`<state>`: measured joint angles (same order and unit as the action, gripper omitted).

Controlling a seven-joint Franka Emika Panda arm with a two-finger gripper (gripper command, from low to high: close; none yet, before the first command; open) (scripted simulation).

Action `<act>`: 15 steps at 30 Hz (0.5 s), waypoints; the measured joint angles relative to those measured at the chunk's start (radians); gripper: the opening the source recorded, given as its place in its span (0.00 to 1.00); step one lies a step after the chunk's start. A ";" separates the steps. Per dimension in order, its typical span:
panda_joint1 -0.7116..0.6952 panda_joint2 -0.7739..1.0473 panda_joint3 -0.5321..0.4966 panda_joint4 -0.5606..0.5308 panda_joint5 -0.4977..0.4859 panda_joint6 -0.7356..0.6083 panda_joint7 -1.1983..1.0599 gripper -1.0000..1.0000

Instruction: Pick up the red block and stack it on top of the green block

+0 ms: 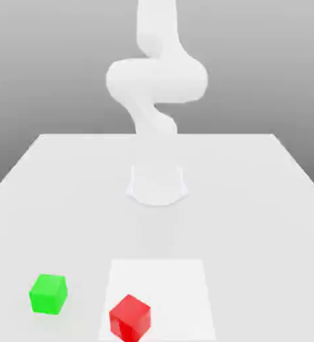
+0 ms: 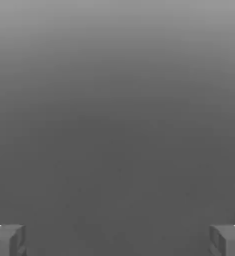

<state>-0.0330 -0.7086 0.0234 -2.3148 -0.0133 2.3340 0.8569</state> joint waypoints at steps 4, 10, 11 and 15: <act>-0.051 0.151 0.036 -0.024 -0.025 0.055 0.097 0.50; -0.108 0.370 0.069 -0.059 -0.066 0.134 0.239 0.50; -0.115 0.407 0.071 -0.064 -0.072 0.147 0.262 0.50; -0.136 0.552 0.076 -0.087 -0.091 0.200 0.351 0.50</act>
<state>-0.1694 -0.1570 0.0995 -2.4021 -0.1047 2.5344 1.2083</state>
